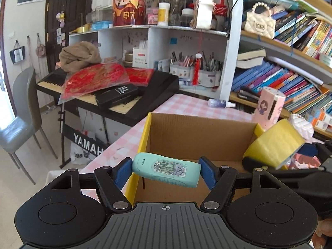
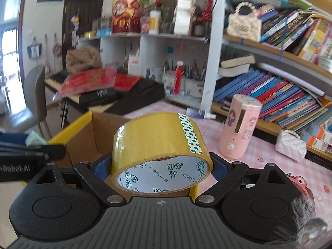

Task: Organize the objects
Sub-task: 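Carry the green block and tape roll with both grippers over the yellow box, then open the left gripper to drop the green block while the right gripper releases the tape into the box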

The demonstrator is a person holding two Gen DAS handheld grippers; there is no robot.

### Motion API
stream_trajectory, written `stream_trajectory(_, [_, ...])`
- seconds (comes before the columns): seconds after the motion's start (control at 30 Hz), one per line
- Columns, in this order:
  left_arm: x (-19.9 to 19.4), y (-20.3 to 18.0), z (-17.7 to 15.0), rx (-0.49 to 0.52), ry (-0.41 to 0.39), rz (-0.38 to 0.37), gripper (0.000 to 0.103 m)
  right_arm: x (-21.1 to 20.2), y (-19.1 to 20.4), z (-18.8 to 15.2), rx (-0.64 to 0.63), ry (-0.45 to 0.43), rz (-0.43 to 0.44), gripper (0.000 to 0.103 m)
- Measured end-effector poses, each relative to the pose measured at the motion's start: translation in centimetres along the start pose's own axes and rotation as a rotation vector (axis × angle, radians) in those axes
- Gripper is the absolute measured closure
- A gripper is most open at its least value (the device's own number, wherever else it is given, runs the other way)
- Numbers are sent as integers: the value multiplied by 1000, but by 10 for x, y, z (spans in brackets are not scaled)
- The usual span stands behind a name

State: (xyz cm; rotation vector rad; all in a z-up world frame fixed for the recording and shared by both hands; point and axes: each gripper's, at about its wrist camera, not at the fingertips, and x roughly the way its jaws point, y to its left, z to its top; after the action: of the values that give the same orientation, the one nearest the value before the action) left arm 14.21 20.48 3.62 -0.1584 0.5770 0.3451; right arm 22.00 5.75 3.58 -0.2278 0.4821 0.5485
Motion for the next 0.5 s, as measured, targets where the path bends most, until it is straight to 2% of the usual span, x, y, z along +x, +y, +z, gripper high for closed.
stream_trajectory(0.23, [24, -10, 6, 16, 36, 21, 33, 34, 2, -3, -107, 84, 66, 9])
stream_trajectory(0.5, [47, -27, 4, 50, 91, 19, 33, 51, 6, -5, -219, 190, 191, 9])
